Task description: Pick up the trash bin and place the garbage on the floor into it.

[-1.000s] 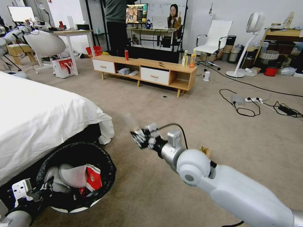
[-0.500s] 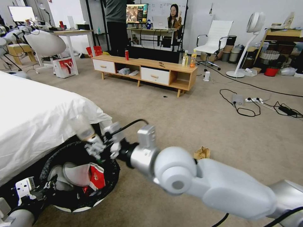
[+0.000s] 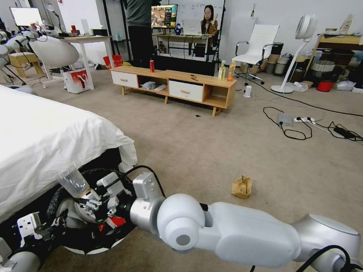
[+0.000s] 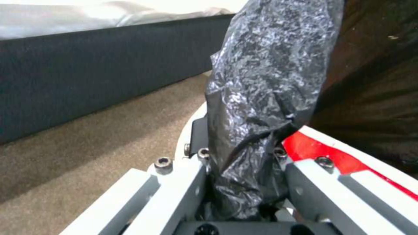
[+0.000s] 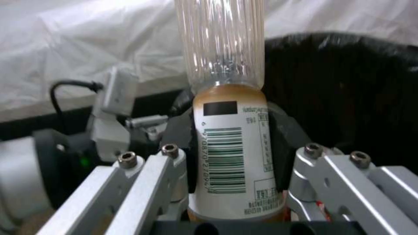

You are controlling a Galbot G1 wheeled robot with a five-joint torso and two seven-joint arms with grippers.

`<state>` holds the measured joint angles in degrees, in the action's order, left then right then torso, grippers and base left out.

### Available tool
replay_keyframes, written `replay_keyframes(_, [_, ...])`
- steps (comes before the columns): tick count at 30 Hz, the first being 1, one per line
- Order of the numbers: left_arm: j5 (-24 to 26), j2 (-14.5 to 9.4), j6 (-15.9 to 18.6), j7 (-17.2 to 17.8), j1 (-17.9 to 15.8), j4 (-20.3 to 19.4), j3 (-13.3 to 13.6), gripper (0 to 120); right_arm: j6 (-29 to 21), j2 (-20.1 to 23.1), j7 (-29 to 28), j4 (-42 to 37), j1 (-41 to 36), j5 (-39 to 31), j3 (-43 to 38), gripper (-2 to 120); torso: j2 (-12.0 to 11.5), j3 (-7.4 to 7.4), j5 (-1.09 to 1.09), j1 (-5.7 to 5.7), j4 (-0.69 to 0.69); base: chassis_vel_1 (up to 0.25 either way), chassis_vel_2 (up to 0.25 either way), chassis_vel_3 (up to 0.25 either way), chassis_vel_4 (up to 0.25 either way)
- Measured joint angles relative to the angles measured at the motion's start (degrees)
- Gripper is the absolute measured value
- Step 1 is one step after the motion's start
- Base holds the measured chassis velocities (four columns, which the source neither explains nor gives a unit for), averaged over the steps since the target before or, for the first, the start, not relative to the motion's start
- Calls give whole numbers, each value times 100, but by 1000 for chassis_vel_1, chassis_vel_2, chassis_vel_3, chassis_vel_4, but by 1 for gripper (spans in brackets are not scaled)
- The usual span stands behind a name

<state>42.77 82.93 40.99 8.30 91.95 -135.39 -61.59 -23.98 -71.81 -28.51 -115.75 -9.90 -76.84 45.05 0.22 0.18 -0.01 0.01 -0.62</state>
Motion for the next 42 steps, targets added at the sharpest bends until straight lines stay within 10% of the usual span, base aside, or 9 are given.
replay_keyframes(20, [-30,30,2,-37,22,10,9,5,123,169,159,465,-304,533,123,29,0,0,1,0,0,0,0,0,0])
replay_keyframes(42, [-60,16,-7,-53,-4,88,0,5,125,364,176,259,-372,538,-6,99,0,0,1,0,0,0,0,0,0])
